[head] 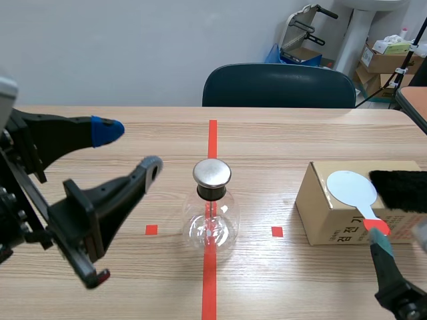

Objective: Do the electroscope experiment

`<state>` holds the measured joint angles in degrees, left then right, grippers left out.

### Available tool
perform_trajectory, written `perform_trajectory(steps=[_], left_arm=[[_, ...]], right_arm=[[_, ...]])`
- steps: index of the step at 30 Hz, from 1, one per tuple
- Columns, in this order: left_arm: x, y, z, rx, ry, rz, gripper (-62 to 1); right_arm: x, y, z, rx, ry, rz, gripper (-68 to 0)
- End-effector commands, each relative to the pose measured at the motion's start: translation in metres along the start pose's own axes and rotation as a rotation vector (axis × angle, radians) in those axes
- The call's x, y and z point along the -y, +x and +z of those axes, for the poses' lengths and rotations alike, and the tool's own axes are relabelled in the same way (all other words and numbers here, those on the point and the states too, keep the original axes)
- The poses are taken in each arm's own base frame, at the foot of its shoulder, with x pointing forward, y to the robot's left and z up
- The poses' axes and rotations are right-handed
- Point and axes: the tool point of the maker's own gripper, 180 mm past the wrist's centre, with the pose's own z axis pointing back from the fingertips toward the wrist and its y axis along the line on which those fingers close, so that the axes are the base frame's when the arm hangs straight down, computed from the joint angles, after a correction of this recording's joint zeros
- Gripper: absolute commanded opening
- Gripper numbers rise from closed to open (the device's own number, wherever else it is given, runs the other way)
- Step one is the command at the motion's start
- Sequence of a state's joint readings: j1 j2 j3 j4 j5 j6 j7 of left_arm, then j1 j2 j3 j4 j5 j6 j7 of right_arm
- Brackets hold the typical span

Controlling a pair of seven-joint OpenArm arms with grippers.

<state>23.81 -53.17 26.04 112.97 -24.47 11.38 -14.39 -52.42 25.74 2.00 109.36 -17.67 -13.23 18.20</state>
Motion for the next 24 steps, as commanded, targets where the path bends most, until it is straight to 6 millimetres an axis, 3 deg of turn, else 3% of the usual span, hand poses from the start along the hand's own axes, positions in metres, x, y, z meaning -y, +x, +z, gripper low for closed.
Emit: perform_trajectory(steps=[1, 6, 10, 24], left_arm=[[-0.002, 0.006, 0.001, 0.028, 0.037, 0.035, -23.4], [-0.029, 0.009, 0.007, 0.05, 0.172, 0.049, -23.4], [-0.038, 0.005, 0.015, 0.037, 0.226, 0.059, -23.4], [-0.013, 0.0, 0.048, 0.067, 0.215, 0.131, -23.4]], right_arm=[[0.002, 0.006, -0.003, 0.027, 0.026, -0.029, 0.4], [0.006, 0.022, -0.01, 0.07, 0.093, -0.14, 0.4], [0.005, 0.026, -0.011, 0.097, 0.188, -0.218, 0.4], [-0.027, 0.05, -0.006, 0.19, 0.498, -0.269, 0.4]])
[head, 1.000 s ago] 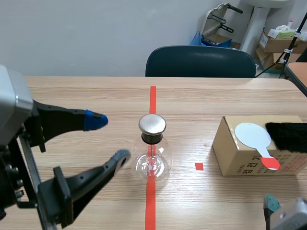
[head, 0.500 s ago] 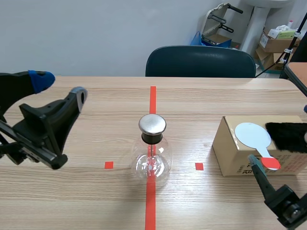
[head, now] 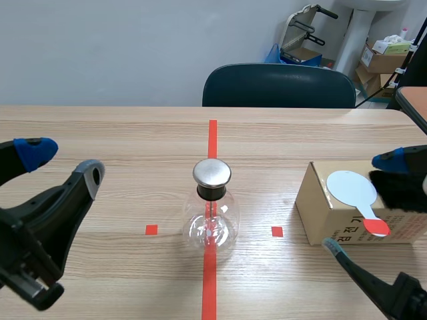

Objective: Do the electroscope experiment

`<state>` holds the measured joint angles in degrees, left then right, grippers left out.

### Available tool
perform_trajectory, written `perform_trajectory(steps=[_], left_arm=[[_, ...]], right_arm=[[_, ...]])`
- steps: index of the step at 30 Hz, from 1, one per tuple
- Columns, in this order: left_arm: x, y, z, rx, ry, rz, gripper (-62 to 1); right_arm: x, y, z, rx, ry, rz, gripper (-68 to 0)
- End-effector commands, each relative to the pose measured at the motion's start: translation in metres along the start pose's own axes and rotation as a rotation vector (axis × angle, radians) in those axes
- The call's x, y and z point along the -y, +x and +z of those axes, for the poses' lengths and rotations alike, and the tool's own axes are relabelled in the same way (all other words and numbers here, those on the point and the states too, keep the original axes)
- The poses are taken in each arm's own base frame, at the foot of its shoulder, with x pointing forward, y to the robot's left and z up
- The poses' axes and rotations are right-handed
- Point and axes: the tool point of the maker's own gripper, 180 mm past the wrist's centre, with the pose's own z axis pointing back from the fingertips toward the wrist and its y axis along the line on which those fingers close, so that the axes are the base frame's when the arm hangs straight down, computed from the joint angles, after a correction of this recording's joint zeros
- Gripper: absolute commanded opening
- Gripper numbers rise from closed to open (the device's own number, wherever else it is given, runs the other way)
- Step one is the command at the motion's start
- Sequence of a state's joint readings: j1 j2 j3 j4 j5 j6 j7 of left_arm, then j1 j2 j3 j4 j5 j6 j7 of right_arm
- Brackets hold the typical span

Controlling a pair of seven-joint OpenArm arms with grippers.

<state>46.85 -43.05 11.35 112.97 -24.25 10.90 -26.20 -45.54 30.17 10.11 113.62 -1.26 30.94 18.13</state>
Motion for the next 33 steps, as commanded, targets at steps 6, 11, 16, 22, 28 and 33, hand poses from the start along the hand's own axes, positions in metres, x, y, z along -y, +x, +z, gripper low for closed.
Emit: perform_trajectory(steps=[6, 11, 16, 22, 28, 33], left_arm=[[0.011, 0.004, 0.004, 0.019, -0.045, -0.065, -23.4], [0.018, 0.004, 0.005, 0.024, -0.085, -0.139, -23.4], [0.021, 0.003, 0.005, 0.02, -0.102, -0.172, -23.4], [0.021, 0.002, 0.005, 0.013, -0.099, -0.174, -23.4], [0.021, 0.002, 0.005, 0.014, -0.099, -0.174, -23.4], [0.021, 0.002, 0.005, 0.014, -0.099, -0.174, -23.4]], right_arm=[[-0.007, 0.006, -0.003, 0.026, 0.039, -0.009, 0.4], [-0.016, 0.008, -0.006, 0.033, 0.063, -0.025, 0.4], [-0.02, 0.01, -0.007, 0.046, 0.071, -0.036, 0.4], [-0.02, 0.011, -0.007, 0.053, 0.067, -0.042, 0.4], [-0.02, 0.011, -0.007, 0.053, 0.066, -0.042, 0.4], [-0.019, 0.011, -0.007, 0.049, 0.063, -0.04, 0.4]])
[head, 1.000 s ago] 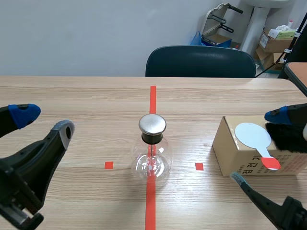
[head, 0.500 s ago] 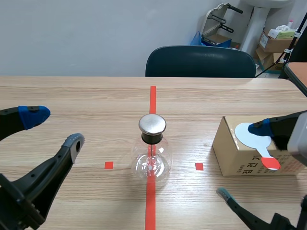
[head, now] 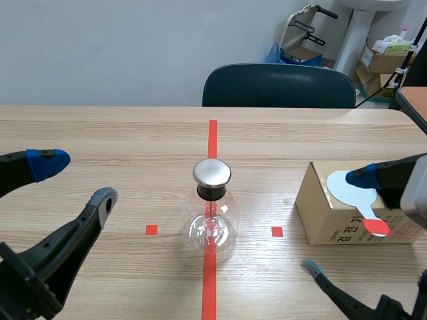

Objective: Do the electroscope experiment

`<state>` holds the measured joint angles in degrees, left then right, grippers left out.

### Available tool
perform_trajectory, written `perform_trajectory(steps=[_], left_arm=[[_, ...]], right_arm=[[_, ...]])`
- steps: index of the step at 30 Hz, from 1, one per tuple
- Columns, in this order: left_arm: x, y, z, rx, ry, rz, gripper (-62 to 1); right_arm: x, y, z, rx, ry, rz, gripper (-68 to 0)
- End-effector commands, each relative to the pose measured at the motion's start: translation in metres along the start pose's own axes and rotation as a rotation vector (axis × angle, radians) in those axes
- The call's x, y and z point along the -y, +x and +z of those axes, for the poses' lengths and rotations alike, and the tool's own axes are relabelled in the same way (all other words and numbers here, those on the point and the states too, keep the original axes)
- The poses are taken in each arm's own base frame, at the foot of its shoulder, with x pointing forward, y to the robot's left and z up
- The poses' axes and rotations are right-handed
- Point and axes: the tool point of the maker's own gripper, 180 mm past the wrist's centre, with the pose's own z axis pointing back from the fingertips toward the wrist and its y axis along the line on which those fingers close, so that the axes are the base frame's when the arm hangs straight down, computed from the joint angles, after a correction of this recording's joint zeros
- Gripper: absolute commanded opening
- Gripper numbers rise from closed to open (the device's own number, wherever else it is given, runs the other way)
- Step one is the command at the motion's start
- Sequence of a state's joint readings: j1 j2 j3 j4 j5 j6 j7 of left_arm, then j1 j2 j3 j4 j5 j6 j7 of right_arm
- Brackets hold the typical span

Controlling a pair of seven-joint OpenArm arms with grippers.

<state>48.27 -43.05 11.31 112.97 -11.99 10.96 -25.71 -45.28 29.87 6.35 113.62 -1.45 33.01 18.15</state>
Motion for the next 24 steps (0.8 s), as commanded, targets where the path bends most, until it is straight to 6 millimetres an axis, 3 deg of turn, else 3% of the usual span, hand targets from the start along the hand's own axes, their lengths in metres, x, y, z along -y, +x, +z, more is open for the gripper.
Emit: perform_trajectory(steps=[1, 24], left_arm=[[-0.0007, 0.0059, -0.0003, 0.022, 0.006, 0.0, -23.4], [-0.0007, 0.0039, -0.0003, 0.01, 0.006, 0.0, -23.4]], right_arm=[[0.005, 0.0051, 0.0, 0.021, -0.015, 0.004, 0.4], [0.005, 0.0052, 0.0, 0.022, -0.015, 0.004, 0.4]])
